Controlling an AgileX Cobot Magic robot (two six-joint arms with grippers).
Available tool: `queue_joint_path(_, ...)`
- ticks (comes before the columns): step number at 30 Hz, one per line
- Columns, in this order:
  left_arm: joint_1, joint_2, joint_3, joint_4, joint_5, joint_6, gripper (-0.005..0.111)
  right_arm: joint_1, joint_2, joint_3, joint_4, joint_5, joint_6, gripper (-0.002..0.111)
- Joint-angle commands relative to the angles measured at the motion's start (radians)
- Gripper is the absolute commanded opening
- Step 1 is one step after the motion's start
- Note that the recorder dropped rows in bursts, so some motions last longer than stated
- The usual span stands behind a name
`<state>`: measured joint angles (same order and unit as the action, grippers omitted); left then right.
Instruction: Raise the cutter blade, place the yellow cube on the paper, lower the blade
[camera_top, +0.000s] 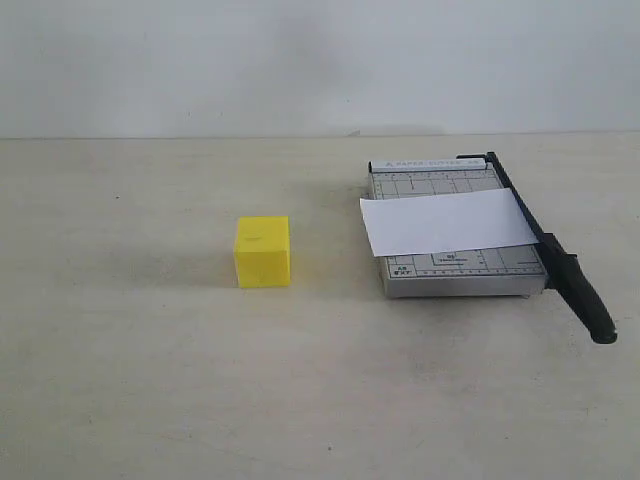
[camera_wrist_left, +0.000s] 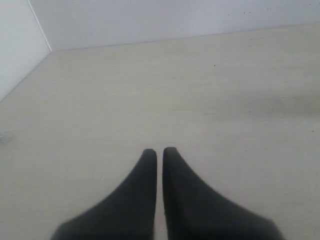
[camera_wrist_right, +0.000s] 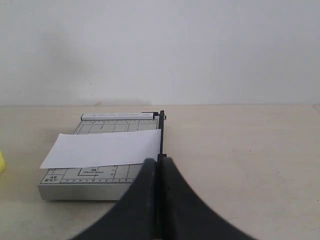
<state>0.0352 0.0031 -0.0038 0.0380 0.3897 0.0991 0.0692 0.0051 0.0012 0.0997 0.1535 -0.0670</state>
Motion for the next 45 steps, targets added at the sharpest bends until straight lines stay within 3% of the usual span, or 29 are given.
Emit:
queue_joint_path(1, 0.002, -0.003, 0.004, 0.005, -0.006, 0.000, 0.004, 0.000, -0.005, -0.001, -0.007, 0.000, 0.001, 0.001)
queue_joint_path(25, 0.002, -0.003, 0.004, 0.005, -0.006, 0.000, 0.004, 0.000, -0.005, -0.001, -0.007, -0.039, 0.007, 0.001)
queue_joint_path(34, 0.002, -0.003, 0.004, 0.005, -0.006, 0.000, 0.004, 0.000, -0.005, -0.001, 0.142, -0.276, 0.255, 0.001)
queue_joint_path(45, 0.002, -0.003, 0.004, 0.005, -0.006, 0.000, 0.004, 0.000, -0.005, -0.001, 0.185, -0.313, 0.519, 0.001)
